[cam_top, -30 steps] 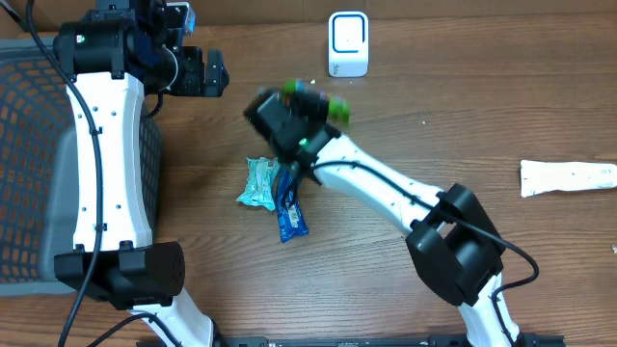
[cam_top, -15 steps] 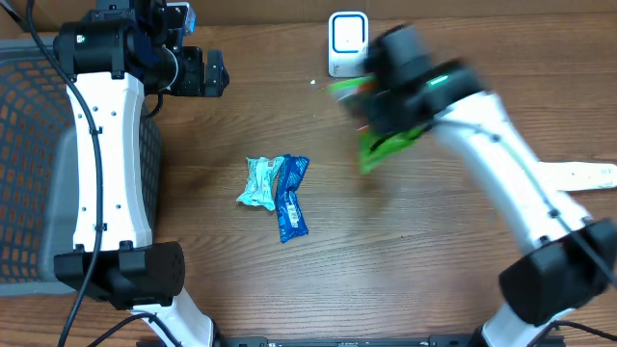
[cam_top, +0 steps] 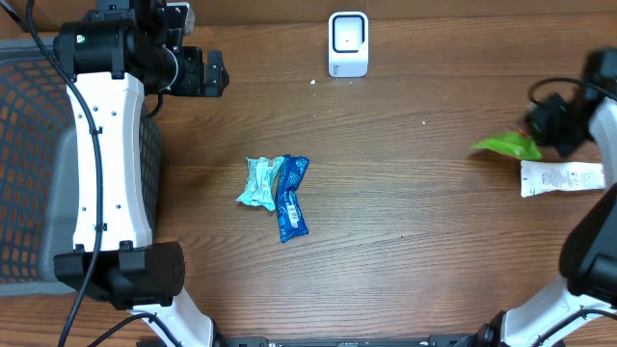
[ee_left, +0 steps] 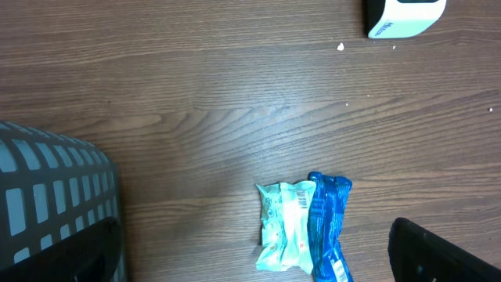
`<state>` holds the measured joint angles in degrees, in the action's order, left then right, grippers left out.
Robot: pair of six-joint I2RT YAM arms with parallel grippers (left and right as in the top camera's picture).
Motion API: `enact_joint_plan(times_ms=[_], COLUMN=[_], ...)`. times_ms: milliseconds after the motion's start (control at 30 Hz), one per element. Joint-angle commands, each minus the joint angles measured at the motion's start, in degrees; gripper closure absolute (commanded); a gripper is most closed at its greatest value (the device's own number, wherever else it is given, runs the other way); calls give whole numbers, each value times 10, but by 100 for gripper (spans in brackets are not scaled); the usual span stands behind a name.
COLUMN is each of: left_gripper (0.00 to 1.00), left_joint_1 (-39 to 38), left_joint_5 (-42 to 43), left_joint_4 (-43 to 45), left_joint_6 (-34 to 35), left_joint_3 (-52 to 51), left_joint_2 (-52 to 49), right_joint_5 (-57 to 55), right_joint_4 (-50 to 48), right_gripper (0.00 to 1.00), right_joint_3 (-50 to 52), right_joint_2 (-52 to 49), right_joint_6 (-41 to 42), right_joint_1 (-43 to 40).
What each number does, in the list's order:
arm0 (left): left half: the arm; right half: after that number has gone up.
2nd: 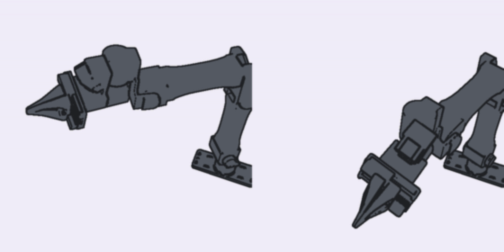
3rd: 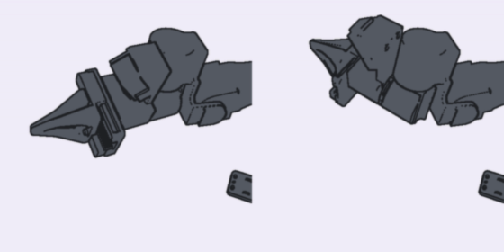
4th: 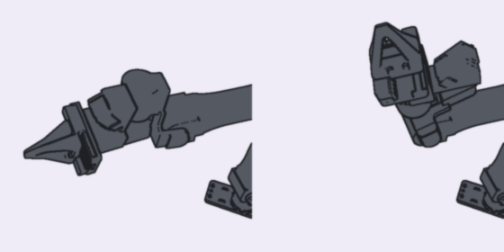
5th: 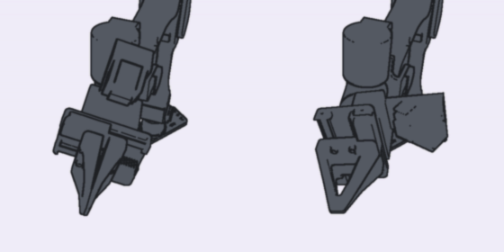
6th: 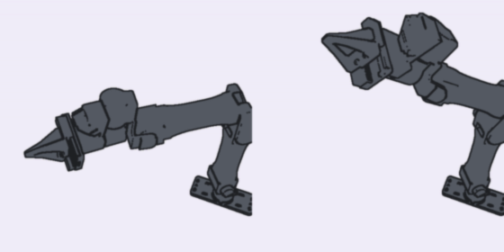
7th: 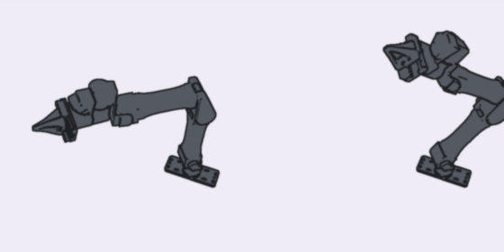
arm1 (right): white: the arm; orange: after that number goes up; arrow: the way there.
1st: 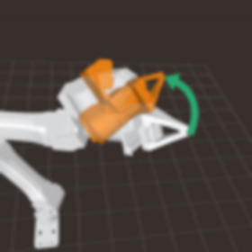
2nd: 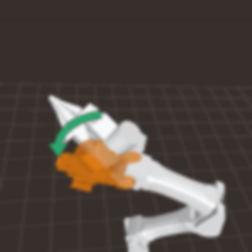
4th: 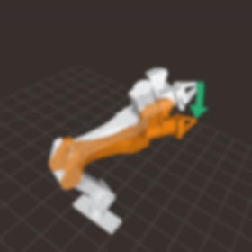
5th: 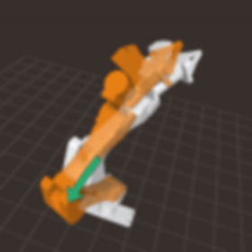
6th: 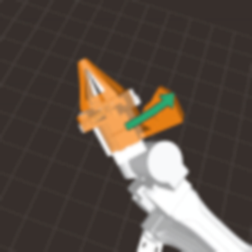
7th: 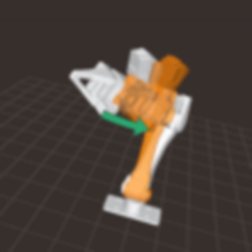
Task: Scan the item barcode
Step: 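Swing the green bag right and drop it at the table's right edge, then reach the right gripper to the blue wrapped bar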
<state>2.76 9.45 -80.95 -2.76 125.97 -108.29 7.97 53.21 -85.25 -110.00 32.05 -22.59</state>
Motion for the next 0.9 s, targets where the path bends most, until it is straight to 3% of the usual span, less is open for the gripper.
enact_joint_plan(times_ms=[0,33,67,100,167,367,567,867], left_gripper=[0,0,0,0,0,0,1,0], left_joint_1=[2,2,2,2,2,2,2,2], left_joint_5=[7,7,7,7,7,7,7,7], left_joint_4=[2,2,2,2,2,2,2,2], left_joint_6=[2,2,2,2,2,2,2,2], left_joint_3=[-2,-2,-2,-2,-2,-2,-2,-2], left_joint_2=[-2,-2,-2,-2,-2,-2,-2,-2], right_joint_5=[28,29,30,35,73,209,304,248], right_joint_4=[-19,-22,-23,-23,-22,20,49,54], right_gripper=[96,83,63,30,0,0,0,0], right_joint_3=[17,17,15,12,0,-64,-89,-88], right_joint_2=[2,2,2,3,3,5,15,10], right_joint_6=[59,54,54,50,0,-88,-163,-185], right_joint_1=[-26,-34,-40,-43,-47,-37,34,218])
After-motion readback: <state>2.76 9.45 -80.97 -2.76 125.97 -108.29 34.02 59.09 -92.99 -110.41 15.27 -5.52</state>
